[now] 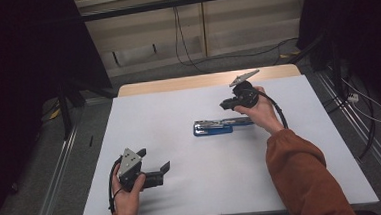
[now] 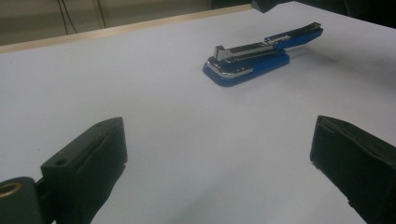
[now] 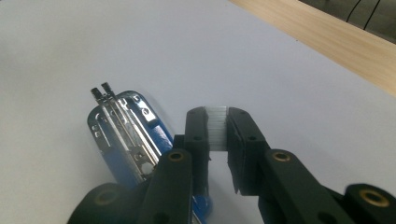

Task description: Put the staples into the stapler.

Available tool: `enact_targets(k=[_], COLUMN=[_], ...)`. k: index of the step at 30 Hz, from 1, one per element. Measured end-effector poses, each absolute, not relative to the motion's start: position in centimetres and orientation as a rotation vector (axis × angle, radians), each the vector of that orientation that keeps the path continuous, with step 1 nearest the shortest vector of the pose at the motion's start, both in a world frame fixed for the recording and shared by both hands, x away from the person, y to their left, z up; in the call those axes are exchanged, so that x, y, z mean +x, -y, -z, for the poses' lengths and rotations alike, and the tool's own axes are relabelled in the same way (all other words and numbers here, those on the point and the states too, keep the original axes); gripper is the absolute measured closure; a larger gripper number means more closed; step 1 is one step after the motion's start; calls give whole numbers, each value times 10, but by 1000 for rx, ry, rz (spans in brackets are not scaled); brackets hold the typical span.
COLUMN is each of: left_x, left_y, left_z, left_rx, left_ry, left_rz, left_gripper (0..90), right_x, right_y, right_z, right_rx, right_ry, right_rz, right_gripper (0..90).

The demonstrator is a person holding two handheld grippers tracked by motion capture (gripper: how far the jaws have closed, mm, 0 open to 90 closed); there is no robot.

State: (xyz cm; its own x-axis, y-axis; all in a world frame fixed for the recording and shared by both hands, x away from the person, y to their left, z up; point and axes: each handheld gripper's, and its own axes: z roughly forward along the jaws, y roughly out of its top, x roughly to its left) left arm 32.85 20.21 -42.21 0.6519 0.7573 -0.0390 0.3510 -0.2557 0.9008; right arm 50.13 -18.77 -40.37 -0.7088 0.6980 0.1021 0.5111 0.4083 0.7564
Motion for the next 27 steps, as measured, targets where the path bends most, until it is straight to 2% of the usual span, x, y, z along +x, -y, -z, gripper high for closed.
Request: enact_targets(k=[27], left_x=[331], left_y=[-206], left_z=[421], left_rx=[1841], left_ry=[-896], left_rz=[-500], left_gripper=[43], right_x=[484], right_y=[177], right_z=[396], right_rx=[934], right_ry=[-2506], right_rz=[-1320], right_gripper=[792])
